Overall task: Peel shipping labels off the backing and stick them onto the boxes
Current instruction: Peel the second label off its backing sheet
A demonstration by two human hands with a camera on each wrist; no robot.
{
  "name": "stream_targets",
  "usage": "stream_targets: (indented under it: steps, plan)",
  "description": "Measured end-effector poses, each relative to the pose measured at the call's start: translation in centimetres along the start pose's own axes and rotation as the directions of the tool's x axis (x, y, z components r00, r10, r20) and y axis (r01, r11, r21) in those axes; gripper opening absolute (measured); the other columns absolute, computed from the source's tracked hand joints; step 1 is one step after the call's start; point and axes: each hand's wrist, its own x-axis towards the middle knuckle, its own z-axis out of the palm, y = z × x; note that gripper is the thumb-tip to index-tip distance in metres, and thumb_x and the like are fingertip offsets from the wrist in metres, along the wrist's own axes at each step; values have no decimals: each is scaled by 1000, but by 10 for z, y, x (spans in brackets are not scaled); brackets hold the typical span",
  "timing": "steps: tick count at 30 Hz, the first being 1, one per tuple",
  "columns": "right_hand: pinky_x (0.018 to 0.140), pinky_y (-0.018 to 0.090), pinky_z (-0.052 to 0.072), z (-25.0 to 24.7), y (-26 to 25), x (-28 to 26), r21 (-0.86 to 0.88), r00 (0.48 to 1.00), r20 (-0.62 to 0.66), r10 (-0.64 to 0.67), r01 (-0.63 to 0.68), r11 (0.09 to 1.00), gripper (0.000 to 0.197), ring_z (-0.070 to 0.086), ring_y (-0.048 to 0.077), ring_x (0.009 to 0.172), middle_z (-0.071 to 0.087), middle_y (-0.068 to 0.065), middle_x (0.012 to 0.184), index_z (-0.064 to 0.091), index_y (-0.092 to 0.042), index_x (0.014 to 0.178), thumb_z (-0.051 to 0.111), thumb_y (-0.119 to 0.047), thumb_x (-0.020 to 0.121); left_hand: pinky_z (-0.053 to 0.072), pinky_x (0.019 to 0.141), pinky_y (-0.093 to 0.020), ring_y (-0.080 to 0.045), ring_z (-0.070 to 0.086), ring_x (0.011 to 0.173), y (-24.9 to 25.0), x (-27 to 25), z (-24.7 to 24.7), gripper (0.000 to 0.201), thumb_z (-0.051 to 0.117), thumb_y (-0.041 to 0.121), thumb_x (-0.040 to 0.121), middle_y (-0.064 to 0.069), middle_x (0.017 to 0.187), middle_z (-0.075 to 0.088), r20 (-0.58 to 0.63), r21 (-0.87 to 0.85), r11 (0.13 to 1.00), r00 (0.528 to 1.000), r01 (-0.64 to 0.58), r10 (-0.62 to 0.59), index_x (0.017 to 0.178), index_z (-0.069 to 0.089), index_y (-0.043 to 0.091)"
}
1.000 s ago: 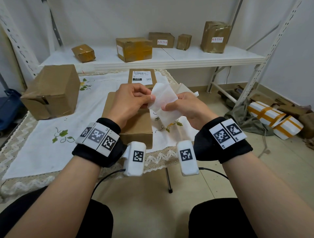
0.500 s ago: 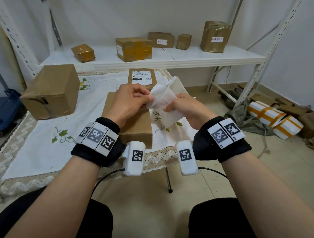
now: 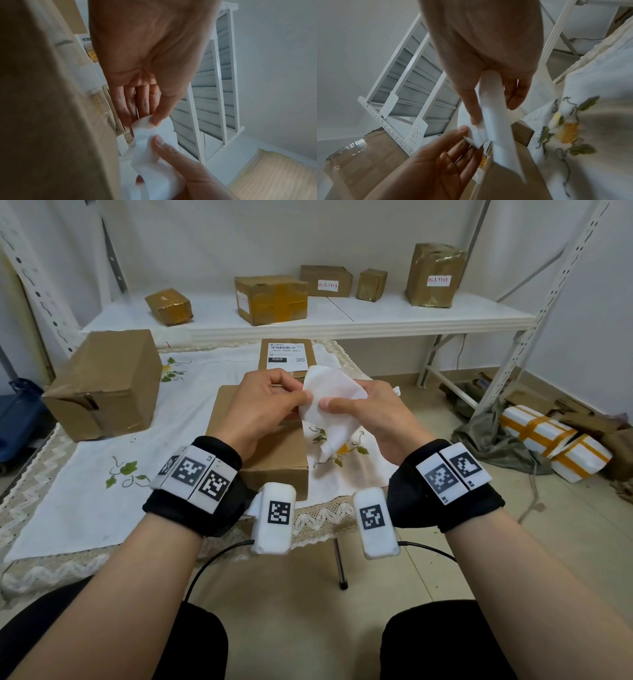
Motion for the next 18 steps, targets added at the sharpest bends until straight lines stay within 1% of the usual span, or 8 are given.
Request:
stream_targets:
  steps: [2, 4, 8, 11, 13, 15, 17, 18]
  plan:
    - [76, 29, 60, 0, 0, 1, 22, 1000, -8, 7, -7, 1000, 29, 71, 23, 90, 76, 19, 111, 74, -1, 112, 80, -7, 85, 62, 87, -36, -29, 76, 94, -1, 2, -2, 16, 76, 5, 88, -13, 92, 77, 7, -31, 999, 1000, 15, -15, 77, 67, 14]
    - [71, 27, 59, 0, 0, 1, 23, 1000, -10, 13, -13, 1000, 28, 70, 23, 88, 76, 20, 111, 74, 1, 112, 79, -6, 85, 62, 88, -37, -30, 76, 96, -1, 3, -2, 16, 76, 5, 87, -16, 96, 77, 6, -38, 999, 1000, 20, -20, 76, 67, 13]
    - [64, 27, 57, -1, 1, 1, 18, 1000, 3, 15, -15, 1000, 26, 68, 23, 82, 73, 14, 97, 73, 3, 111, 76, -2, 86, 61, 81, -28, -26, 75, 94, -1, 2, -2, 17, 76, 4, 87, -14, 95, 77, 10, -21, 1000, 1000, 20, -20, 76, 68, 14]
    - [67, 27, 57, -2, 2, 1, 7, 1000, -2, 12, -12, 1000, 24, 66, 21, 79, 71, 10, 93, 72, 3, 110, 75, -1, 87, 59, 75, -22, -22, 74, 90, 0, 1, -3, 15, 75, 5, 88, -13, 96, 77, 7, -15, 1000, 1000, 21, -21, 78, 67, 13]
    - [69, 30, 57, -2, 2, 2, 2, 1000, -1, 15, -15, 1000, 24, 67, 21, 78, 71, 10, 91, 72, 3, 110, 76, -1, 86, 59, 74, -22, -20, 74, 88, 0, 1, -3, 15, 76, 6, 88, -10, 93, 77, 3, -8, 1000, 1000, 22, -22, 78, 67, 14]
    - [69, 30, 57, -3, 2, 1, -2, 1000, -3, 15, -15, 1000, 25, 66, 21, 77, 70, 9, 90, 71, 3, 110, 76, 0, 85, 60, 78, -26, -21, 74, 88, 0, 1, -3, 15, 76, 6, 88, -9, 90, 77, 6, -4, 1000, 1000, 24, -24, 79, 67, 14]
    - [65, 28, 57, -3, 1, 0, 7, 1000, -11, 7, -7, 1000, 26, 66, 21, 76, 70, 10, 91, 70, 3, 110, 76, 1, 85, 61, 85, -31, -24, 75, 92, 1, 0, -3, 15, 75, 6, 88, -11, 91, 78, 19, 2, 1000, 1000, 21, -21, 81, 67, 15]
    - [64, 26, 57, -4, 0, -1, 14, 1000, -12, 3, -3, 1000, 25, 66, 20, 75, 69, 10, 90, 70, 2, 109, 76, 2, 85, 61, 85, -31, -24, 75, 93, 2, -1, -2, 14, 75, 5, 88, -12, 93, 78, 28, 4, 1000, 999, 18, -18, 82, 67, 15]
